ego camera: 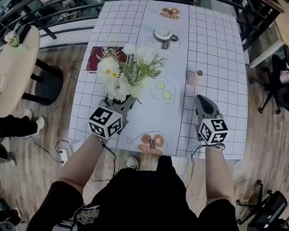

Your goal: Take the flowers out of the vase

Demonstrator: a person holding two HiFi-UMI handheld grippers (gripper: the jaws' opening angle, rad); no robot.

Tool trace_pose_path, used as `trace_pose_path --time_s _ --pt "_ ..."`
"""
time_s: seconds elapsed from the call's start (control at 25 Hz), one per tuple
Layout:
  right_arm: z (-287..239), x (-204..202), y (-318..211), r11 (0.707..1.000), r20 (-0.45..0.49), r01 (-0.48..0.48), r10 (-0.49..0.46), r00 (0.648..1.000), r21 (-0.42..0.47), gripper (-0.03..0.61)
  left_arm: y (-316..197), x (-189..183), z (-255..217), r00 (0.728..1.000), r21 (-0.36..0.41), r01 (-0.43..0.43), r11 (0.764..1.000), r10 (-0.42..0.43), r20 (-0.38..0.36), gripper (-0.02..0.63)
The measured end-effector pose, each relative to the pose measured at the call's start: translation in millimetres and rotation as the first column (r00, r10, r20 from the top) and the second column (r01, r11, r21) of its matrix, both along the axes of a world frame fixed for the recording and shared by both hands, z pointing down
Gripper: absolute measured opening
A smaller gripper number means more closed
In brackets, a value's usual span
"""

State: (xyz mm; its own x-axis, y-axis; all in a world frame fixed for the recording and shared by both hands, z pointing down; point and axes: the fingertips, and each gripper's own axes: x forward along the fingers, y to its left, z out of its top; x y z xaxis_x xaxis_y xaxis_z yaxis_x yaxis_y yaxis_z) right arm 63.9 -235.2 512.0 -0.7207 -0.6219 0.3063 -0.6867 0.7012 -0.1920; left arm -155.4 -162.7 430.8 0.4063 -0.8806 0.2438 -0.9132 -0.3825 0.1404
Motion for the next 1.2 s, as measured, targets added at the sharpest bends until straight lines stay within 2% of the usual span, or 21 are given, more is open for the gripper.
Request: trace_pose_path --time_s 0.32,0.56,0.88,1.2 --pt "-70 -27 82 0.999 0.094 -0.031 0.03 0.995 0.01 0.021 63 -20 -10 1.0 -0.003 -0.015 1.0 0.015 -0.006 0.071" --pt "-102 -51 146 0.998 0.14 -0.062 0.058 0.988 0.029 0.021 112 -29 -12 0.999 -0.008 -0.036 0.999 0.036 -0.033 0.071" --pt "-105 -78 224 0.996 0.176 -0.083 0.08 0.981 0.013 0.021 173 -38 -14 0.995 -0.001 -0.09 0.996 0.09 -0.035 0.071" --pt "-98 -77 271 0.997 0.16 -0.073 0.075 0.984 -0.018 0.021 214 -28 -8 0.991 -0.037 -0.125 0.991 0.123 -0.05 0.071"
